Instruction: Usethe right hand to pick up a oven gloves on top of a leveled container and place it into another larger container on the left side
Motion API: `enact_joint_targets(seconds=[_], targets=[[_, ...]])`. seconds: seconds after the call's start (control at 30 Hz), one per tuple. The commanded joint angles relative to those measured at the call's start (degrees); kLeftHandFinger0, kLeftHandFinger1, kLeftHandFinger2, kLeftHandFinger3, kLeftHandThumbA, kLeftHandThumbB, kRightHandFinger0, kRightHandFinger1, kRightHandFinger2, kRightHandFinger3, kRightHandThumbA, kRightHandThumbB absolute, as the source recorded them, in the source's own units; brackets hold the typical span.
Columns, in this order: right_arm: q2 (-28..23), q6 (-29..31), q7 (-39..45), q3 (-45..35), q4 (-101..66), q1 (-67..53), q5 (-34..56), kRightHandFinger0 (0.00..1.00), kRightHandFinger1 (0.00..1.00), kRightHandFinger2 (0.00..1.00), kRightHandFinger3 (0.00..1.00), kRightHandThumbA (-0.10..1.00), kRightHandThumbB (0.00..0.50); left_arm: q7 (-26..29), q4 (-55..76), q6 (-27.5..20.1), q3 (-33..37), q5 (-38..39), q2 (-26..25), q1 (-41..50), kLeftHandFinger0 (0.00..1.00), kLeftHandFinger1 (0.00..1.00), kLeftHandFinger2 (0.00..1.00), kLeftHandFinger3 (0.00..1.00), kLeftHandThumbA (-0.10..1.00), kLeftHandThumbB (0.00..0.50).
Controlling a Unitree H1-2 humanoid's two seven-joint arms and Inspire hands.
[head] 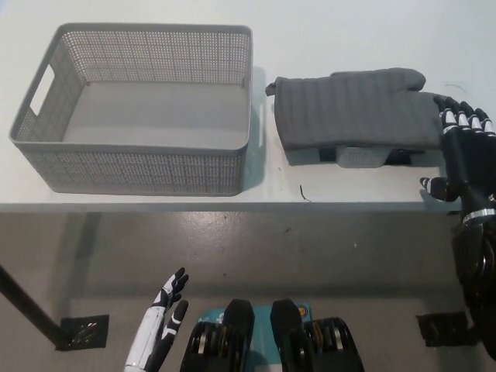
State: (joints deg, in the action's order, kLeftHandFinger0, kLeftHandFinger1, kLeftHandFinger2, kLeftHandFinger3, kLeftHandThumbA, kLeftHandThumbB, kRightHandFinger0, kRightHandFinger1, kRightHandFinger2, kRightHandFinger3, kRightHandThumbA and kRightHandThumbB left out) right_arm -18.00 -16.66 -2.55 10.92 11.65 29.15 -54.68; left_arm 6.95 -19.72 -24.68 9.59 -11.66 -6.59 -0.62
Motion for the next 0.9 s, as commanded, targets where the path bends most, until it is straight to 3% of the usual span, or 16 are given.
enact_joint_targets(seconds=[0.0, 0.63, 0.87], targets=[[-0.82, 0.37, -2.37, -0.26, 0.86, 4.22, 0.66, 1.0, 1.0, 1.0, 1.0, 1.0, 0.238, 1.43, 0.69, -2.25, 0.62, -0.2, -0.8, 0.01, 1.0, 1.0, 1.0, 1.0, 1.0, 0.17], [-0.17, 2.61, -6.34, 0.58, 10.32, 12.25, 2.38, 1.0, 1.0, 1.0, 1.0, 1.0, 0.224, 2.03, 0.41, -2.25, 1.27, -0.73, -0.8, 0.1, 1.0, 1.0, 1.0, 1.0, 1.0, 0.187], [0.5, 4.43, -9.31, 0.98, 16.88, 14.3, 4.22, 1.0, 1.0, 1.0, 1.0, 1.0, 0.208, 1.99, 0.89, -2.25, 1.41, -0.68, -0.94, 0.26, 1.0, 1.0, 1.0, 1.0, 1.0, 0.152]])
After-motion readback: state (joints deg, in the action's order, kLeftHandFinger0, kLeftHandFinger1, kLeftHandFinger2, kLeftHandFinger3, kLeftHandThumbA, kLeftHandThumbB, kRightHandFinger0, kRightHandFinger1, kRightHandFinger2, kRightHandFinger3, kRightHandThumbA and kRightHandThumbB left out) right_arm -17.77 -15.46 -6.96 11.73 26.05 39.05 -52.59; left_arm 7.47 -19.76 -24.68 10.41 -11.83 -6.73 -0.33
